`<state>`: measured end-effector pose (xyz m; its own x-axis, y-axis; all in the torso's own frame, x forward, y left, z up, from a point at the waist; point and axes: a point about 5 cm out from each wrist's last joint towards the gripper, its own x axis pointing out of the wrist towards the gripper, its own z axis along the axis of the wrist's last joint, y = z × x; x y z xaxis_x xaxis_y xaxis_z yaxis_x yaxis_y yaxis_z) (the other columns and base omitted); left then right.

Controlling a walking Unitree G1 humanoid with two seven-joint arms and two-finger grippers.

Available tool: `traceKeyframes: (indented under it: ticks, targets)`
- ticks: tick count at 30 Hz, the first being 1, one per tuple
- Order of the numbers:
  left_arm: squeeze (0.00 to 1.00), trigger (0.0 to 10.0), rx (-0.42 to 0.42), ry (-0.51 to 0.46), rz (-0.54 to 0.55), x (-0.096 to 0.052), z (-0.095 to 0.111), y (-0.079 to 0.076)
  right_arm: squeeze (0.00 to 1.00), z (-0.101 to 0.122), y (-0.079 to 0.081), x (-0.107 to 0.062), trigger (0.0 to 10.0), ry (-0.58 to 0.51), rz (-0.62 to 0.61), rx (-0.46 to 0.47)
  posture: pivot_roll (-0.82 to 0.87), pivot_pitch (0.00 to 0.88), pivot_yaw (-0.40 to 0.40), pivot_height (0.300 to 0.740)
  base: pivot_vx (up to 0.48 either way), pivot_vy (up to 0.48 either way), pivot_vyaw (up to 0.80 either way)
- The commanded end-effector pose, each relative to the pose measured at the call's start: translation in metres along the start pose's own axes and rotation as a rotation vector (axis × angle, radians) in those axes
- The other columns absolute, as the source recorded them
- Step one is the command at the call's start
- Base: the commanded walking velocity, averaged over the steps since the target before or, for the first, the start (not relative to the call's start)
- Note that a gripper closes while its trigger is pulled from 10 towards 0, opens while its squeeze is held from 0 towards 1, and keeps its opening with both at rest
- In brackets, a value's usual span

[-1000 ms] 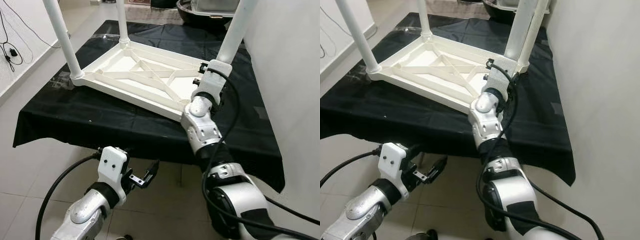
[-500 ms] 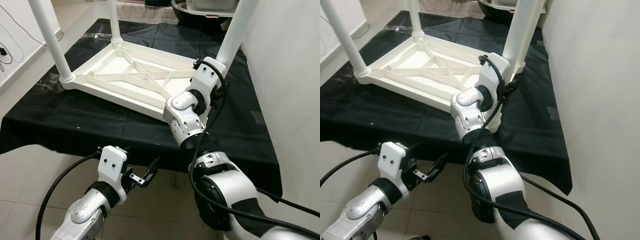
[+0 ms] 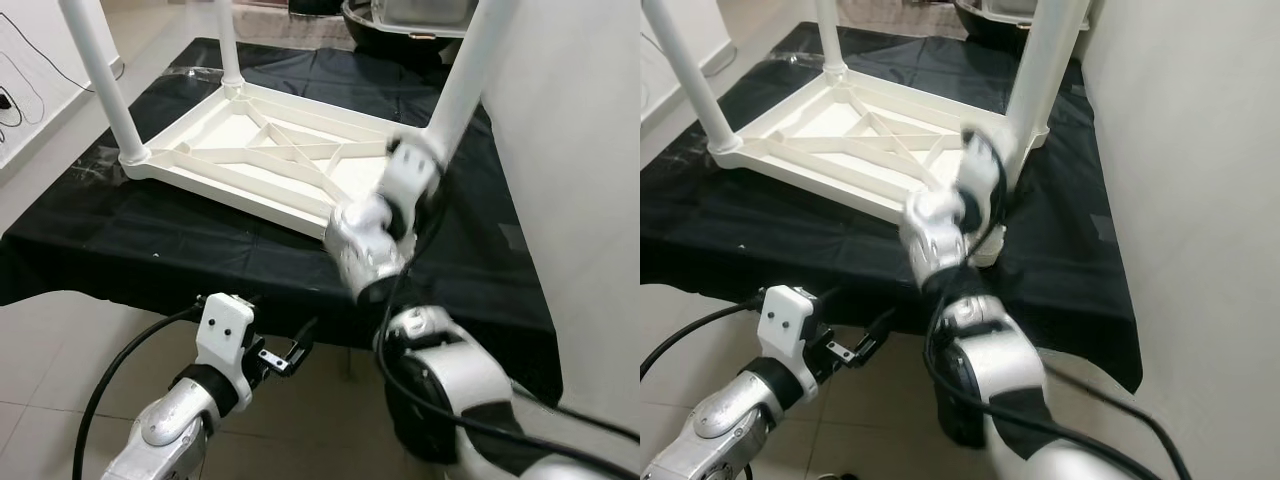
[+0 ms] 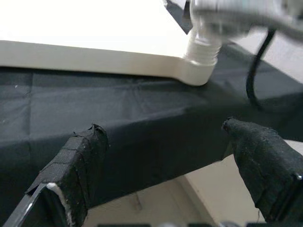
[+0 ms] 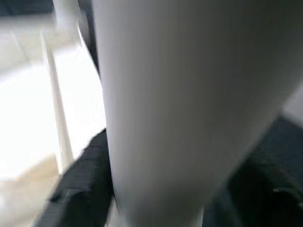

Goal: Building children table

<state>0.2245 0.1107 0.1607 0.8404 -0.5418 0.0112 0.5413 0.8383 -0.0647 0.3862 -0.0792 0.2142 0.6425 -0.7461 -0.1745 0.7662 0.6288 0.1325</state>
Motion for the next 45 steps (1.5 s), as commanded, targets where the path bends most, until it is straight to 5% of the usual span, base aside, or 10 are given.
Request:
traceKeyframes:
  ticks: [1,13,14,20,30,35,41,42,44,45]
  targets:
    - [0.00,10.0,0.000,0.013,0.000,0.000,-0.004,0.000,1.00,-0.002,-0.003,0.005,10.0,0.034,-0.018,0.012,0.12,0.182,-0.032,0.740,0.000,0.000,0.00]
    - [0.00,10.0,0.004,0.012,0.002,0.002,-0.005,0.002,0.93,0.001,0.005,-0.001,10.0,0.025,0.098,0.067,0.11,0.177,-0.027,0.740,0.000,0.000,0.00]
    - [0.00,10.0,0.004,0.010,0.003,0.002,-0.005,0.002,0.00,0.002,0.007,-0.002,10.0,0.020,0.131,0.069,0.11,0.174,-0.028,0.740,0.000,0.000,0.00]
    - [0.00,10.0,0.005,0.002,0.004,0.005,-0.004,0.004,0.00,0.002,0.003,0.000,10.0,-0.028,0.279,0.048,0.10,0.160,-0.025,0.740,0.000,0.000,0.00]
    - [0.00,10.0,0.020,-0.024,0.002,0.013,-0.002,0.009,0.00,-0.020,-0.031,0.012,10.0,-0.046,0.488,-0.056,0.08,0.110,-0.023,0.740,0.000,0.000,0.00]
    - [0.00,10.0,0.024,-0.036,0.001,0.015,-0.001,0.010,0.00,-0.029,-0.047,-0.004,10.0,-0.037,0.782,-0.089,0.07,0.084,-0.025,0.740,0.000,0.000,0.00]
    - [0.00,10.0,0.024,-0.038,0.001,0.015,-0.002,0.011,0.00,-0.033,-0.057,-0.006,10.0,-0.023,0.828,-0.120,0.07,0.083,-0.024,0.740,0.000,0.000,0.00]
    - [0.00,10.0,0.024,-0.041,0.002,0.015,-0.002,0.010,0.00,-0.038,-0.073,-0.005,10.0,-0.026,0.886,-0.170,0.07,0.084,-0.023,0.740,0.000,0.000,0.00]
    - [0.00,10.0,0.024,-0.041,0.002,0.015,-0.002,0.010,0.00,-0.038,-0.073,-0.005,10.0,-0.026,0.886,-0.170,0.07,0.084,-0.023,0.740,0.000,0.000,0.00]
    - [0.00,10.0,0.021,-0.042,0.001,0.014,-0.002,0.009,0.00,-0.046,-0.094,0.001,10.0,-0.040,0.930,-0.257,0.06,0.092,-0.022,0.740,0.000,0.000,0.00]
